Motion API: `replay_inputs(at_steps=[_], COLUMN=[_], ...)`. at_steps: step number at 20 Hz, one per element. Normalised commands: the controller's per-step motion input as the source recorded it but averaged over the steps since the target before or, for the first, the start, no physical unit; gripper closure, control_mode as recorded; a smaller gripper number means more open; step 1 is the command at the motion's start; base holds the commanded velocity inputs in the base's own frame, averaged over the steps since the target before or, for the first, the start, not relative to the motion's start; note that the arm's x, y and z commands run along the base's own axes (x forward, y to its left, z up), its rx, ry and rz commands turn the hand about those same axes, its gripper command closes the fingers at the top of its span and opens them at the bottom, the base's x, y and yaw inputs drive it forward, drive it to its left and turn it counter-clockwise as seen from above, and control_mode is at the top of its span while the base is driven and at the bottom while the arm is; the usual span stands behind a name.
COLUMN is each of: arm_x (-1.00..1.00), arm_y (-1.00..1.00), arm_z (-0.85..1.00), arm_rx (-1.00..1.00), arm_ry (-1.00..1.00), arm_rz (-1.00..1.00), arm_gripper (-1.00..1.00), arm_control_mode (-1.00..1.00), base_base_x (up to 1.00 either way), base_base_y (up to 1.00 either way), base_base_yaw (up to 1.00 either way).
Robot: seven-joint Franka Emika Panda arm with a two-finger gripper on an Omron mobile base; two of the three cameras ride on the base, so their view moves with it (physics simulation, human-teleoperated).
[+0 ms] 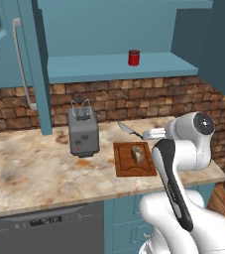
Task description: Pick the bread, place it on the cutting board, pick the jam, place it on the counter, and close the cabinet.
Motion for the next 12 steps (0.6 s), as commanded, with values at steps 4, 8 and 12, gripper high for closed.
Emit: replay_inputs(at_steps=[4,8,12], arm_x=[-0.16,-0.08,-0.06], arm_y=[0.0,0.0,0.0], arm_z=[0.15,0.16,0.15], arm_rx=[0.0,0.0,0.0], arm_ry=[0.0,0.0,0.0], arm_rz=[-0.04,-0.01,0.0], arm_gripper=[-1.0,-1.0,-1.0], arm_control_mode=[-1.0,-1.0,-1.0], base_base_x=[0.0,0.0,0.0], base_base_y=[0.0,0.0,0.0], base_base_yaw=[0.0,0.0,0.0])
